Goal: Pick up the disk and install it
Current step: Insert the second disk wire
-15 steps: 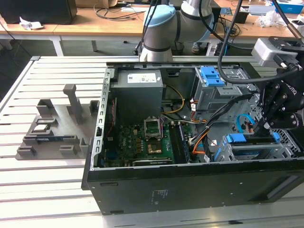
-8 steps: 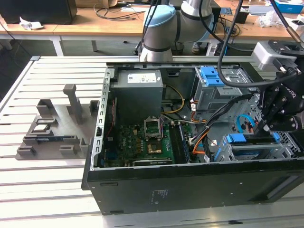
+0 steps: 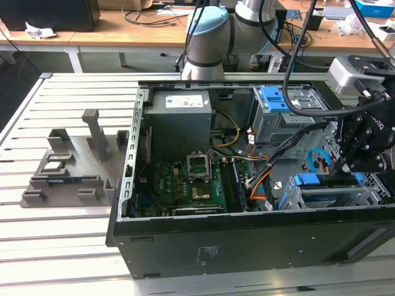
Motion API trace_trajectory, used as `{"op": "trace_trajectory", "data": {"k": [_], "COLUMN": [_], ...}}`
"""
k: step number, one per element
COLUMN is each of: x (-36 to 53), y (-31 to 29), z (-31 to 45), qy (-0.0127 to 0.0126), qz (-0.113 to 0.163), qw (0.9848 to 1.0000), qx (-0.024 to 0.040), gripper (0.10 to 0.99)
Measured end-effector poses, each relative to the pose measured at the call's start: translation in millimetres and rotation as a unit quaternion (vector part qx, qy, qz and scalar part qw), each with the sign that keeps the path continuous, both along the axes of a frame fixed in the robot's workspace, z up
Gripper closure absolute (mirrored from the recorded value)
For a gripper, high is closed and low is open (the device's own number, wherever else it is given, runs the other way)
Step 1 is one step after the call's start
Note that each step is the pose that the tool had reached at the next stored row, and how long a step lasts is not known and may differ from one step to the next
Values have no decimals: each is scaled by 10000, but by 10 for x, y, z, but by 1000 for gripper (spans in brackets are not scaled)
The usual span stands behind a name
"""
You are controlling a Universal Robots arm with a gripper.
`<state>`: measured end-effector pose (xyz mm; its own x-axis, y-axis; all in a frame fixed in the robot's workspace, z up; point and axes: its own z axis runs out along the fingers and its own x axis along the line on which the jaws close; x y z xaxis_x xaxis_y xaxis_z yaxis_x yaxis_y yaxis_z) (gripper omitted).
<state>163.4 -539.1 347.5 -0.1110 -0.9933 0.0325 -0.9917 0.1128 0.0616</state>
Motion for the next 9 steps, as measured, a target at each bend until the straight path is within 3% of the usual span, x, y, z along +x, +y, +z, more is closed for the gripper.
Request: {"op": "trace_trajectory", "data": {"k": [9], "x": [14], "y": [23], "z": [-20], "qy": [0], "qz": [1], "qw": [10000], "qx": [1], "gripper": [980]}}
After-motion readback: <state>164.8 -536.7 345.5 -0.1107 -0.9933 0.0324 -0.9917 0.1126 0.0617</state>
